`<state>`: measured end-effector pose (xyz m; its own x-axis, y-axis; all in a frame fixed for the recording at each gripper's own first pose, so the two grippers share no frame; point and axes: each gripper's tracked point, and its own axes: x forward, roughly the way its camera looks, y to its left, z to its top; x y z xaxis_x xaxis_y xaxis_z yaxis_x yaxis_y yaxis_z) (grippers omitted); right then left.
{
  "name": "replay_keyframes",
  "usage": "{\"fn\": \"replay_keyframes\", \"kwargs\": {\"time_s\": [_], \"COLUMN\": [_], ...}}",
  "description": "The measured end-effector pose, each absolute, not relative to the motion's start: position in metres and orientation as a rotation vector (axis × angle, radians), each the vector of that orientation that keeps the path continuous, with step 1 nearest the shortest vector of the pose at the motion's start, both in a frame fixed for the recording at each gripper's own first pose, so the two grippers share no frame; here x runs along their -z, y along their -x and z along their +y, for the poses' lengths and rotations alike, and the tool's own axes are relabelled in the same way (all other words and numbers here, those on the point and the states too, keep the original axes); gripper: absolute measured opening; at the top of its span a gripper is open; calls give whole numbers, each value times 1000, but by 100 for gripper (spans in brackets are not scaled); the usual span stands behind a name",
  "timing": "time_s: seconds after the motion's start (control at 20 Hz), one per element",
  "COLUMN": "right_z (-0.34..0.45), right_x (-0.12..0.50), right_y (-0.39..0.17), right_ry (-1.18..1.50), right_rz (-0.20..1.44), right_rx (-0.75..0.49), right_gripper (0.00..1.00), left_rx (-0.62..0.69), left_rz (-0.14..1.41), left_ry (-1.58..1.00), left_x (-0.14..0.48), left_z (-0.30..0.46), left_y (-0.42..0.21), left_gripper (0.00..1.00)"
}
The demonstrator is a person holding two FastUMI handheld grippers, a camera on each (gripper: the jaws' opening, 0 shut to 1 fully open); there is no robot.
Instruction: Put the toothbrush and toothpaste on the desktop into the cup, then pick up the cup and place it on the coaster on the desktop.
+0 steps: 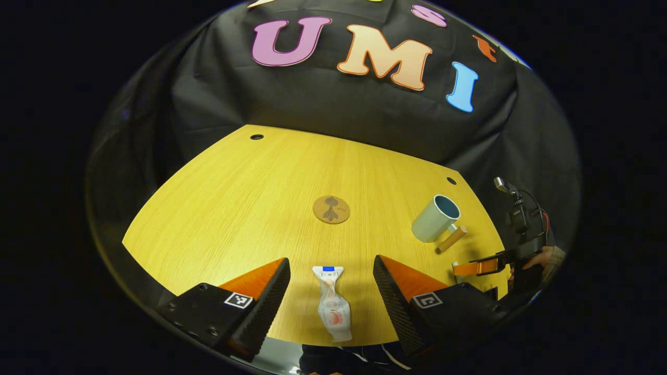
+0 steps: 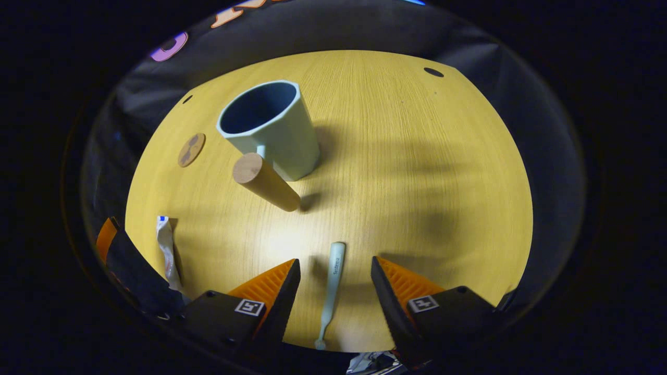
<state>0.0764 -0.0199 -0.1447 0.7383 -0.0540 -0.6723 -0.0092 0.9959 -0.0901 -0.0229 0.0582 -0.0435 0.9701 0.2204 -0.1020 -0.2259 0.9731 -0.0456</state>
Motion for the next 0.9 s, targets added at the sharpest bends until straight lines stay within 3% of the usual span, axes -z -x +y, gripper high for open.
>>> {"fn": "replay_keyframes", "kwargs": {"time_s": [0.05,0.1,0.3,0.6,0.9], "right_z": [-20,-20,-23,-24,-25], "right_x": [147,148,156,156,156], "right_y": [-79,-80,-84,-86,-85], "right_ry": [92,91,86,72,135], "right_rz": [747,756,798,819,859], "right_rx": [30,32,50,48,61], "right_gripper": [77,56,58,18,11], "left_rx": [-237,-240,-248,-251,-256], "left_rz": [95,94,102,122,170], "left_ry": [59,58,36,59,63], "left_x": [45,44,43,50,59], "left_z": [61,62,64,61,61], "left_y": [23,24,21,16,12], "left_gripper": [95,95,95,95,95]}}
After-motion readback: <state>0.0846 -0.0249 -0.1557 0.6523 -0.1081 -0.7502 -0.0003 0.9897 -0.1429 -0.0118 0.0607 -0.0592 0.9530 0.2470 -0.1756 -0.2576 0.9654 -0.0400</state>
